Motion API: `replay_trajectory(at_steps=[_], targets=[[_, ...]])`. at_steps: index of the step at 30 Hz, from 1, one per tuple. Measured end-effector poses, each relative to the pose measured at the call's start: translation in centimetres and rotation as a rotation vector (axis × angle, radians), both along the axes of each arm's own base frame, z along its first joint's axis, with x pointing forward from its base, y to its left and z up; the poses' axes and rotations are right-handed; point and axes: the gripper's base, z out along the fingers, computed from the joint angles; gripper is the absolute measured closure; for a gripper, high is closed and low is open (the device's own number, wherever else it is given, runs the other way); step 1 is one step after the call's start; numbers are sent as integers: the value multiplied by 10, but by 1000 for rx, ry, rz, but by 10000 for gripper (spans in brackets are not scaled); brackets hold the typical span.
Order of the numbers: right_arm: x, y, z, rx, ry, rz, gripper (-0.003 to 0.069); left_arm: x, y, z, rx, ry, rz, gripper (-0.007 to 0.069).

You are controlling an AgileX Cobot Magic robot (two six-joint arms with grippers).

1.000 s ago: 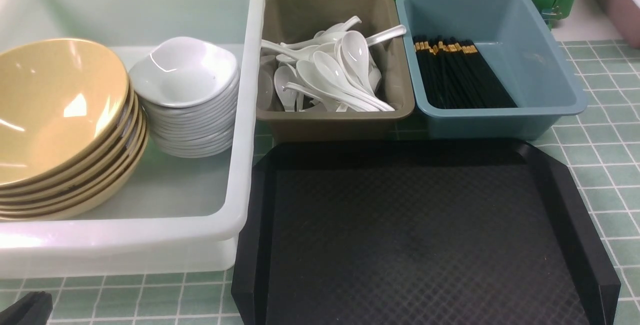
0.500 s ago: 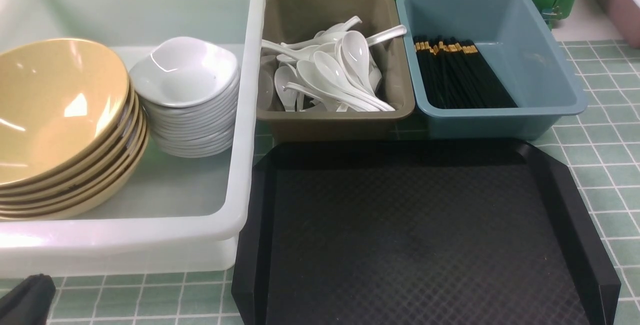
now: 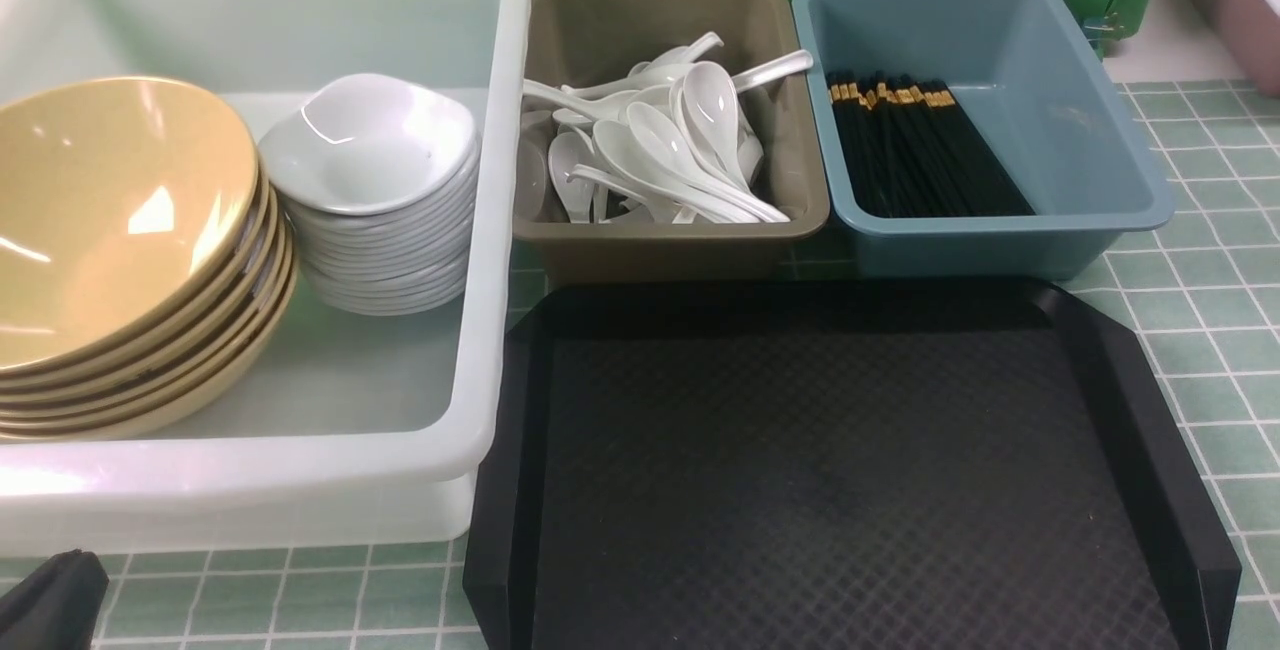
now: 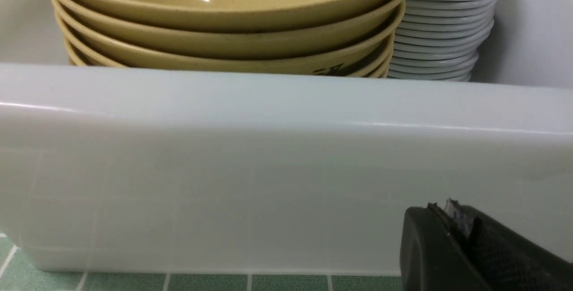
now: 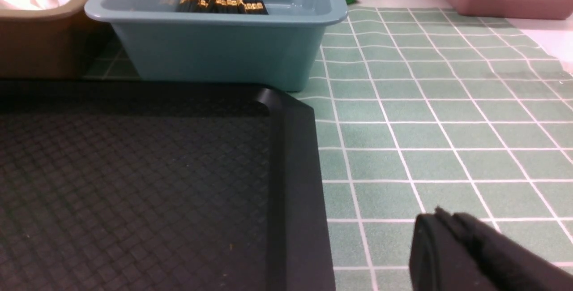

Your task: On blue table put chopsticks spoon bowls plates into blue grey white boxes.

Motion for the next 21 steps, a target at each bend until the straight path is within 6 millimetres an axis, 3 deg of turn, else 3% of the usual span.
replay_trajectory(at_steps=[21], targets=[[0,0,0,0,0,0,573,0,0,0,-3,0,1,623]])
